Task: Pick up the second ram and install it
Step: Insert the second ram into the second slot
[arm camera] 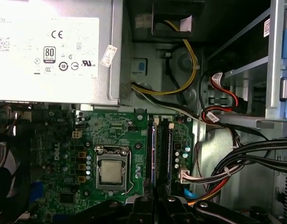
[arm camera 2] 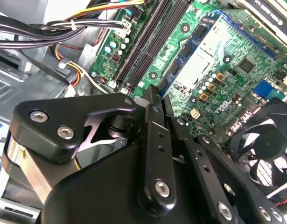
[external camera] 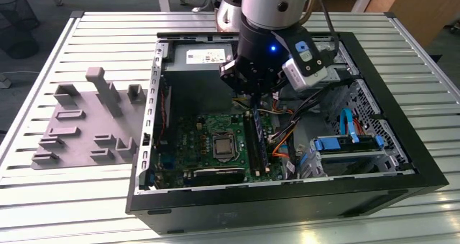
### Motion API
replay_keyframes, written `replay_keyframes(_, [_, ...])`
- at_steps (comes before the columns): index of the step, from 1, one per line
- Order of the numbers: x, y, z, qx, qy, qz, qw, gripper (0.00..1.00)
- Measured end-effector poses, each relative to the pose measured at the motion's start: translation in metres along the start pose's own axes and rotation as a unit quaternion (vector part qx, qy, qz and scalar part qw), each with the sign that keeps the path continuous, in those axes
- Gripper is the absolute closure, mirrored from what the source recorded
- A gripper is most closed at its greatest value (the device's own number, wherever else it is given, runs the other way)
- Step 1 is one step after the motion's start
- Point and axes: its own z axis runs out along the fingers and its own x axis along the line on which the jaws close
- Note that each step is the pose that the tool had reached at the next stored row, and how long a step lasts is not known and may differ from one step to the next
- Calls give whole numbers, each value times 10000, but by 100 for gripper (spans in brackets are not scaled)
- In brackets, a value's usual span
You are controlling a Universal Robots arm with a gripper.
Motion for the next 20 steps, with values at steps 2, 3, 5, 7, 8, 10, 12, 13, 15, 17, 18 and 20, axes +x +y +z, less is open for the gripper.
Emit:
replay_keyframes(2, [-1, 0, 27, -2, -1, 1, 10000, 86])
replay_keyframes(3, [-1, 0, 44, -1, 0, 3, 10000, 86])
replay_keyframes(5, [-2, -5, 82, -1, 0, 5, 10000, 86])
replay_keyframes(7, [-3, -6, 118, -1, 0, 7, 10000, 86])
replay_keyframes(8, [-3, -6, 135, -1, 0, 8, 10000, 86])
replay_keyframes(10, [-4, -6, 172, -1, 0, 10, 10000, 86])
replay_keyframes(12, [-4, -6, 209, -1, 0, 10, 10000, 86])
replay_keyframes(13, [-4, -6, 227, -1, 0, 11, 10000, 86])
replay_keyframes(15, [-4, -5, 263, -2, 0, 11, 10000, 86])
replay_keyframes(17, [-4, -5, 293, -2, 0, 11, 10000, 86])
replay_keyframes(18, [-4, -5, 302, -2, 0, 11, 10000, 86])
replay_keyframes(20, [-4, -5, 308, -1, 0, 11, 10000, 86])
